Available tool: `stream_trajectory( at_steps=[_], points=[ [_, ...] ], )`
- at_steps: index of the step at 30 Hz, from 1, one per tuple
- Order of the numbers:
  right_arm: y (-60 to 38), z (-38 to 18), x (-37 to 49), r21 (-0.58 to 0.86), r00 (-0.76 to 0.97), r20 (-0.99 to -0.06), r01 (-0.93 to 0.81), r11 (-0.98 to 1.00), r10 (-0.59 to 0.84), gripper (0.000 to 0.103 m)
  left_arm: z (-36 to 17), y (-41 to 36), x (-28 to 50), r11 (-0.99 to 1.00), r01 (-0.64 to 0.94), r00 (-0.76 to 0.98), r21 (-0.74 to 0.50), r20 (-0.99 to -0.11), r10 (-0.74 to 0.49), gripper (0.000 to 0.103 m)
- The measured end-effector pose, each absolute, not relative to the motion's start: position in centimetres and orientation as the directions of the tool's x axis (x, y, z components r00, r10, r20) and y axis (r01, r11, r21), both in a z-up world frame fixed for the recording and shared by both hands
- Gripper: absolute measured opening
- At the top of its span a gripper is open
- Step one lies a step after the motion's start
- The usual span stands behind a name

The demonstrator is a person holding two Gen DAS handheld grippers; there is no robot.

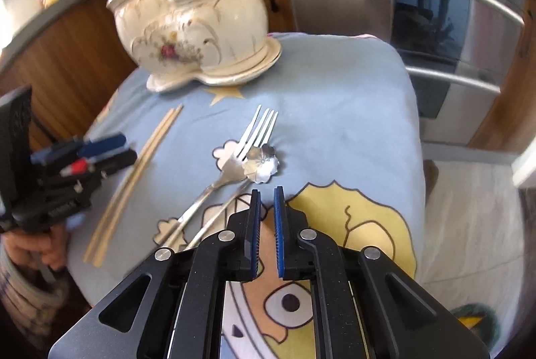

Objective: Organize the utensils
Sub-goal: 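Withdraw both tools back toward the remaining chopsticks and silver utensils, then grasp a wooden chopstick with the left tool while the right tool grasps the flower spoon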

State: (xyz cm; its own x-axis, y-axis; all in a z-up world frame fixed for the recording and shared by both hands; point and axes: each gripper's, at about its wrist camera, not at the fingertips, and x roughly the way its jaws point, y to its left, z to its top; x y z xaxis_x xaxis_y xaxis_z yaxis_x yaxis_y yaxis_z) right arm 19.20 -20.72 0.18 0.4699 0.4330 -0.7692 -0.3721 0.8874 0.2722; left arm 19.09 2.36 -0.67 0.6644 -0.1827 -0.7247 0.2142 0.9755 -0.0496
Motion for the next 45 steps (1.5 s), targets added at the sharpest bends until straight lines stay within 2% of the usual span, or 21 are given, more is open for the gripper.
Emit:
stream_trajectory(
  at_steps=[2, 9, 12, 13, 15, 20, 23, 26, 28, 30, 35, 45],
  points=[
    [-20.6, 0.5, 18.9, 0.306, 0.478, -0.750, -0.363, 0.880, 0.458, 0.019, -0.7, 2.4, 19.1, 0.976, 0.214, 0.663, -0.050, -0.726, -0.182, 0.044],
    [-17.3, 0.1, 17.4, 0.202, 0.492, -0.776, -0.398, 0.895, 0.394, 0.023, -0.7, 2.4, 19.1, 0.975, 0.215, 0.660, -0.054, -0.728, -0.186, 0.044],
    [-17.0, 0.1, 16.7, 0.201, 0.491, -0.775, -0.406, 0.892, 0.398, 0.027, -0.8, 2.4, 19.2, 0.975, 0.216, 0.655, -0.059, -0.731, -0.190, 0.044],
    [-16.7, 0.1, 16.5, 0.172, 0.499, -0.776, -0.420, 0.891, 0.385, 0.027, -0.8, 2.3, 19.3, 0.974, 0.218, 0.650, -0.062, -0.735, -0.192, 0.044],
    [-16.3, 0.2, 16.3, 0.125, 0.506, -0.781, -0.447, 0.886, 0.366, 0.019, -1.0, 2.3, 19.5, 0.972, 0.224, 0.638, -0.066, -0.745, -0.197, 0.044],
    [-17.7, 0.4, 17.2, 0.117, 0.457, -0.802, -0.509, 0.852, 0.384, 0.008, -1.2, 2.2, 19.8, 0.968, 0.243, 0.617, -0.062, -0.760, -0.203, 0.044],
    [-19.0, 0.5, 17.9, 0.090, 0.430, -0.824, -0.542, 0.836, 0.368, 0.005, -1.2, 1.9, 19.5, 0.965, 0.260, 0.613, -0.038, -0.765, -0.196, 0.038],
    [-20.0, 0.7, 18.9, 0.083, 0.398, -0.848, -0.555, 0.828, 0.351, 0.005, -1.2, 1.6, 19.3, 0.959, 0.284, 0.605, -0.007, -0.774, -0.185, 0.030],
    [-20.1, 0.8, 19.7, 0.091, 0.360, -0.865, -0.573, 0.815, 0.349, 0.005, -1.0, 1.6, 19.5, 0.956, 0.295, 0.582, -0.002, -0.793, -0.181, 0.018],
    [-19.8, 0.8, 20.2, 0.083, 0.325, -0.884, -0.598, 0.797, 0.336, 0.005, -0.8, 1.7, 19.8, 0.950, 0.311, 0.551, 0.012, -0.817, -0.170, 0.012],
    [-18.8, 1.0, 21.8, 0.063, 0.230, -0.931, -0.661, 0.748, 0.282, 0.006, -0.3, 2.3, 21.2, 0.924, 0.378, 0.437, 0.058, -0.891, -0.123, 0.011],
    [-16.0, 1.0, 24.0, 0.016, 0.085, -0.990, -0.730, 0.683, 0.114, 0.007, 0.0, 3.7, 24.6, 0.902, 0.432, 0.211, 0.013, -0.974, -0.087, 0.011]
  ],
)
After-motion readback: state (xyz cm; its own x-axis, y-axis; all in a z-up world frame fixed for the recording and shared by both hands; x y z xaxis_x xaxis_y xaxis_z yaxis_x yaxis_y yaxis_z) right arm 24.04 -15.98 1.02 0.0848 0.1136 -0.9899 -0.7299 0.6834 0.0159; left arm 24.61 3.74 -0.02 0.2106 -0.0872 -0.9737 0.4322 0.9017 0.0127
